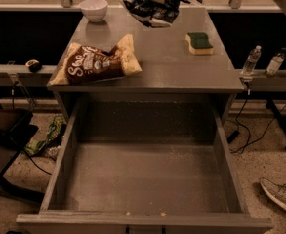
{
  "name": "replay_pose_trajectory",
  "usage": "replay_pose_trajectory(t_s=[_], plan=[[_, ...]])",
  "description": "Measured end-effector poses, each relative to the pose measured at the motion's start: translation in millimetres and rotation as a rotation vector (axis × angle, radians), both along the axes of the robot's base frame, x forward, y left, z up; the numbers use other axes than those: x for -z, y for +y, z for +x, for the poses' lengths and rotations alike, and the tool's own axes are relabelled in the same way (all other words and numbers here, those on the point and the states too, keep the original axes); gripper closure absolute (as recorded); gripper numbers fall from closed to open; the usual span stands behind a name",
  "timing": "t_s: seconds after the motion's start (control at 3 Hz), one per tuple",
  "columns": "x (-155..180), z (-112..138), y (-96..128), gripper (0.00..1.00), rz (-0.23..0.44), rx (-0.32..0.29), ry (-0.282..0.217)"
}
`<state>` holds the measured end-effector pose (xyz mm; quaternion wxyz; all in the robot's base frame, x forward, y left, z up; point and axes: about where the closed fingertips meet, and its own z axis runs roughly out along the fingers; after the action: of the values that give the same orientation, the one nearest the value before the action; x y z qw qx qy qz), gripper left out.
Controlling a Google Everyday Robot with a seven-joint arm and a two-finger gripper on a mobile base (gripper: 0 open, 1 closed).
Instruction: Pick blue chip bag from top drawer and place on counter
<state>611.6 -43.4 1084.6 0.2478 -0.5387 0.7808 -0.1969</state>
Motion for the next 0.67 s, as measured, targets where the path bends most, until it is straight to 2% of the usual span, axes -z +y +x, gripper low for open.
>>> replay_pose_trajectory(t_s=[0.33,0.67], plan=[[9,46,3,1.0,0.048,0.036,-0.036],[34,113,8,1.0,0.121,0.078,-0.066]])
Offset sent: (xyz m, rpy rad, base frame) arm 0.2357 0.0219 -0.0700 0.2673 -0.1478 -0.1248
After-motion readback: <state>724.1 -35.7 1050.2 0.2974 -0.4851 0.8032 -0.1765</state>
